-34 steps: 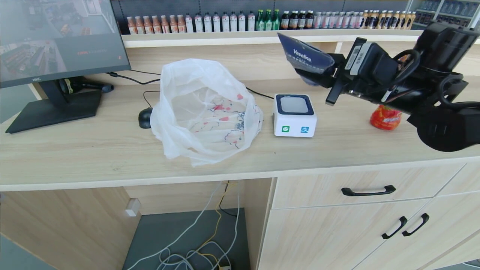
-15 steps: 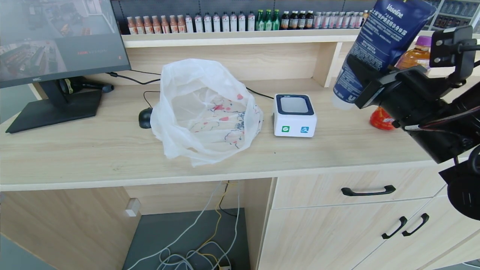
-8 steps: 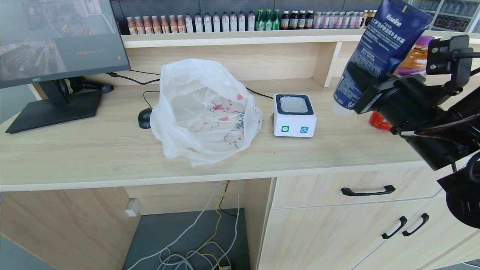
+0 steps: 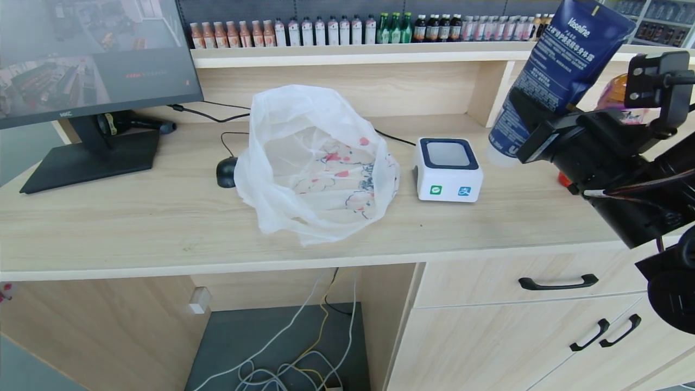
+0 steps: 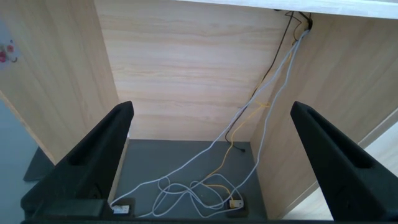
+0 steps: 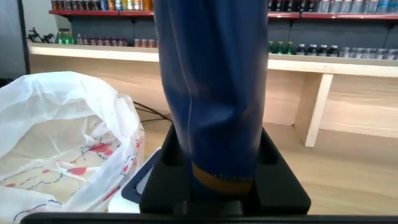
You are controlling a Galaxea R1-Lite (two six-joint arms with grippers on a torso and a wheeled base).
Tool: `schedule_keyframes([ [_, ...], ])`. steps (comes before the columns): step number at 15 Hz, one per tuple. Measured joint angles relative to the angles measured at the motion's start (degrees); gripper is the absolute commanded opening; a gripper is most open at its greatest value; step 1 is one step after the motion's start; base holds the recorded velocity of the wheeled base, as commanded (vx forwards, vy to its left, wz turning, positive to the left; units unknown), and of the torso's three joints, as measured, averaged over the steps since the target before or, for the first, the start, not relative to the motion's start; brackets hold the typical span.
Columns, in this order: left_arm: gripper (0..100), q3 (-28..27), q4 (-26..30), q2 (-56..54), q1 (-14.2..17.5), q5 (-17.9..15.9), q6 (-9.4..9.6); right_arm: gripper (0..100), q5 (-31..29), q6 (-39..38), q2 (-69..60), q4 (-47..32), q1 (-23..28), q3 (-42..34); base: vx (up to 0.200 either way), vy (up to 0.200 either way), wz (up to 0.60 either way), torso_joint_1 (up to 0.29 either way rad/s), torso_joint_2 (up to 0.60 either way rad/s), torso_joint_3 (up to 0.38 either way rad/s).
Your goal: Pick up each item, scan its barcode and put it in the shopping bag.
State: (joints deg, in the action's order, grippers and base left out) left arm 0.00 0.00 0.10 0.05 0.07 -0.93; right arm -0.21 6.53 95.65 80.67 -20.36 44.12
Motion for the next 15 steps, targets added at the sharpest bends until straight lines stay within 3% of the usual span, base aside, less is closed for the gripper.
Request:
schedule_keyframes([
  [8,100,0.00,0.00,0.00,0.02,0.00,-0.02,0,-0.04,0.11,0.57,0.68,0.07,-0.84,0.000,0.200,0.00,-0.002,0.00,0.006],
  [15,100,0.00,0.00,0.00,0.00,-0.02,0.15,0,0.54,0.22,0.79,0.60,-0.22,-1.27,0.000,0.000,0.00,0.000,0.00,0.000],
])
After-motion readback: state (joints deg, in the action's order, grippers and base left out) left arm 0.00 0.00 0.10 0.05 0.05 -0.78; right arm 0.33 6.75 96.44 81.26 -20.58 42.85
